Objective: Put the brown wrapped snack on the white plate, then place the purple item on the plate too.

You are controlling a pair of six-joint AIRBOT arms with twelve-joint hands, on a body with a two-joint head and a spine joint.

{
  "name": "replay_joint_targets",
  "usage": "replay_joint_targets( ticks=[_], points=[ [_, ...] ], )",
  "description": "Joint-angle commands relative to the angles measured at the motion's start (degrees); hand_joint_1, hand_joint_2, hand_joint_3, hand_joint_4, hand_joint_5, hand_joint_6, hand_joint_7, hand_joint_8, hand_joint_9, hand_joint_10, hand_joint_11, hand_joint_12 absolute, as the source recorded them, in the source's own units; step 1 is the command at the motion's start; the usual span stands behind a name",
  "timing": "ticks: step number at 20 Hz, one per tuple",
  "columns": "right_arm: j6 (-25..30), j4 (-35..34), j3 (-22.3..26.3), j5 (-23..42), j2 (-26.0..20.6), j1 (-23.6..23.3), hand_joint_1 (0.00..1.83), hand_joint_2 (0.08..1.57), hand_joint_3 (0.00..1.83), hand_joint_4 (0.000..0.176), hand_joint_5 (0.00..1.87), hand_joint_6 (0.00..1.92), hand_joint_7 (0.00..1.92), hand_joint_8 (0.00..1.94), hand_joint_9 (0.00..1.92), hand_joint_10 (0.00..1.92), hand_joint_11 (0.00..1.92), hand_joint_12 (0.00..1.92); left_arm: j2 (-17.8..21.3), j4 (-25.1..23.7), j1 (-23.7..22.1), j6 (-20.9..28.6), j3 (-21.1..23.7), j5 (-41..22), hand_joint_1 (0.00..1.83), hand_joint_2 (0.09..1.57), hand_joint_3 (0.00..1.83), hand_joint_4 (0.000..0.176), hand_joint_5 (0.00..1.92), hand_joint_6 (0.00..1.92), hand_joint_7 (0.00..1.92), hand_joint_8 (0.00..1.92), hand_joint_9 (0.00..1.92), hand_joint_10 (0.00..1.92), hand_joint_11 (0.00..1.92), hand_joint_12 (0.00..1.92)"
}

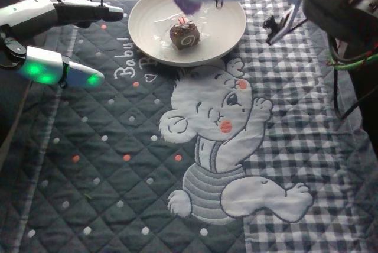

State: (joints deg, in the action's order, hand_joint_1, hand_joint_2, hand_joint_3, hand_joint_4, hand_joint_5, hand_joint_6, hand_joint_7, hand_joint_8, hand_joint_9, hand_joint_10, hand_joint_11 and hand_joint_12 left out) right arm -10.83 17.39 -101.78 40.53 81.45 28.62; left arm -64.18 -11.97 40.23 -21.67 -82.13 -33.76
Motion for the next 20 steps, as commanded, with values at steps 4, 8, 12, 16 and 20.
replay_joint_targets(
  ticks=[4, 8, 12, 16, 20],
  points=[
    [0.0, -3.1, -1.0, 3.0, -0.8, -0.5, 0.83, 0.78, 0.0, 0.176, 0.0, 0.0, 0.01, 0.0, 0.05, 0.03, 0.0, 0.63, 0.4, 1.9, 0.1, 0.7, 0.4, -7.4, 0.89, 0.94, 0.0, 0.056, 0.46, 0.0, 0.3, 0.0, 0.32, 0.0, 0.04, 0.82],
    [0.0, -2.4, 0.9, 3.3, -5.0, -0.4, 0.77, 0.79, 0.0, 0.176, 0.0, 0.0, 0.0, 0.0, 0.0, 0.0, 0.0, 0.27, 2.5, 6.0, 2.6, 0.7, 2.0, -11.7, 0.86, 0.95, 0.0, 0.051, 0.45, 0.0, 0.28, 0.0, 0.3, 0.0, 0.0, 0.84],
    [-0.6, -4.7, 10.6, 11.9, -13.9, -0.3, 0.85, 0.81, 0.0, 0.176, 0.0, 0.0, 0.0, 0.0, 0.0, 0.0, 0.0, 0.0, 8.5, 16.1, 9.1, -1.6, 8.7, -27.7, 0.89, 0.92, 0.0, 0.069, 0.45, 0.0, 0.32, 0.0, 0.25, 0.01, 0.0, 0.7],
    [-3.8, -10.3, 18.5, 22.6, -20.9, 6.0, 0.82, 0.82, 0.0, 0.176, 0.03, 0.01, 0.0, 0.0, 0.0, 0.0, 0.0, 0.0, 11.7, 25.7, 19.7, -1.7, 14.6, -46.6, 0.9, 0.97, 0.0, 0.036, 0.44, 0.0, 0.38, 0.01, 0.36, 0.01, 0.0, 1.12],
    [-5.2, -23.2, 27.7, 43.7, -27.7, 22.2, 0.85, 0.78, 0.0, 0.176, 0.0, 0.0, 0.06, 0.0, 0.0, 0.0, 0.0, 0.0, 12.0, 29.8, 26.5, 1.1, 18.7, -63.2, 0.76, 0.98, 0.01, 0.08, 0.12, 0.0, 0.21, 0.0, 0.35, 0.0, 0.0, 1.28]
  ],
)
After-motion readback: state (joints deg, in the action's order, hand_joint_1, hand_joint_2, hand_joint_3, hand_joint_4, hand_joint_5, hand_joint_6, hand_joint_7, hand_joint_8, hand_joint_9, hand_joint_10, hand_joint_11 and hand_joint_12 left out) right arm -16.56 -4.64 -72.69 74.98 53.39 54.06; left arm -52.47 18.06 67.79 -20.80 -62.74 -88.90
